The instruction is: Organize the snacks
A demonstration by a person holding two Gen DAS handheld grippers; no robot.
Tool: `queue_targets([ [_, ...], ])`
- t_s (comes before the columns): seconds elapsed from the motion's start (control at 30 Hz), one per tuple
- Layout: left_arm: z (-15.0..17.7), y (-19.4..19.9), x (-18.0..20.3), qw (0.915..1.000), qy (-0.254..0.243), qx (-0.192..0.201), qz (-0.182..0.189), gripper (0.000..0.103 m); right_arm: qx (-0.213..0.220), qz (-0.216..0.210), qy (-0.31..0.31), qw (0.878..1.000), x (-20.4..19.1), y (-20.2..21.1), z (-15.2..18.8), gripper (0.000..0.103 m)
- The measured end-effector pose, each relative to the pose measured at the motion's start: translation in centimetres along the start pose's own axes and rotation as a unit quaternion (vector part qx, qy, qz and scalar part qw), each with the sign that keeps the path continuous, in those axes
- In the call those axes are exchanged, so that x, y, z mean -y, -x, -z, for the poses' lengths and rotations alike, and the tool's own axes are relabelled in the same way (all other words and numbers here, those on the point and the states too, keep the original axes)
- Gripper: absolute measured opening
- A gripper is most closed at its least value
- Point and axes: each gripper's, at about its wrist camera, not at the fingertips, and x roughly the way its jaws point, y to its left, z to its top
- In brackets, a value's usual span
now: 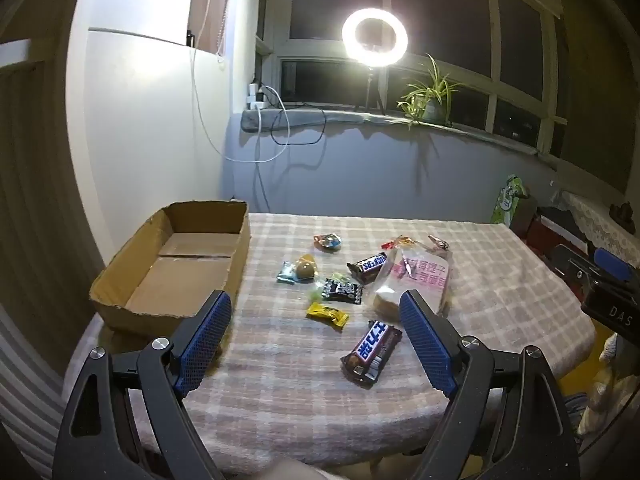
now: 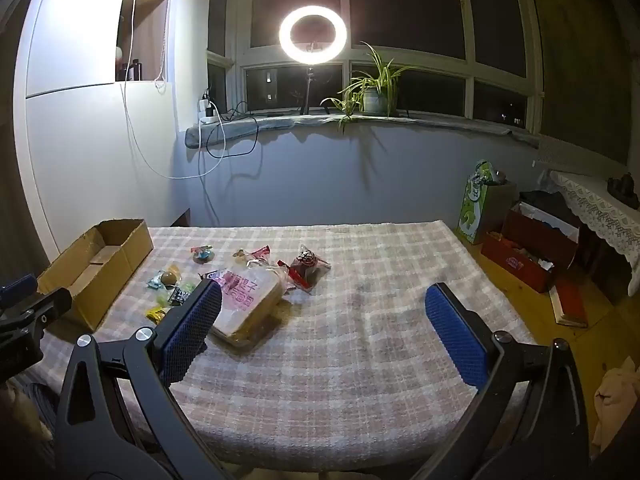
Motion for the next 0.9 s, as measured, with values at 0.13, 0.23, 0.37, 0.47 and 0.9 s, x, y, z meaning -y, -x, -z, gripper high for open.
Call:
queue_targets([
  [0.13,-0.1,0.7,-0.8,0.9999,0.004,0.007,0.010,0.086,0.000,0.003,0.004,1.000,0.0,0.0,0.0,0.103],
  [0.23,-0.3,0.4,-0.4,1.0000,0.008,0.001,-0.003,0.086,-0.003,0.002,0.004,1.000,0.0,-0.1,0.0,0.103],
  [0.37,-0.4,0.3,-0.6,1.0000,0.005,0.004,0.001,0.086,-0.001,0.003,0.004,1.000,-0.1,0.0,0.0,0.103],
  [0.47,-0.4,0.4,-0.6,1.0000,0.004,0.005,0.001,0.086,0.000,0.002,0.003,1.000,-0.1,0.0,0.0,0.103],
  [0.9,-0.3,0.5,-0.2,1.0000,0.002,0.007,0.003,0.086,0.003,0.001,0.001,1.000,-0.3,0.3,0.0,0.103],
])
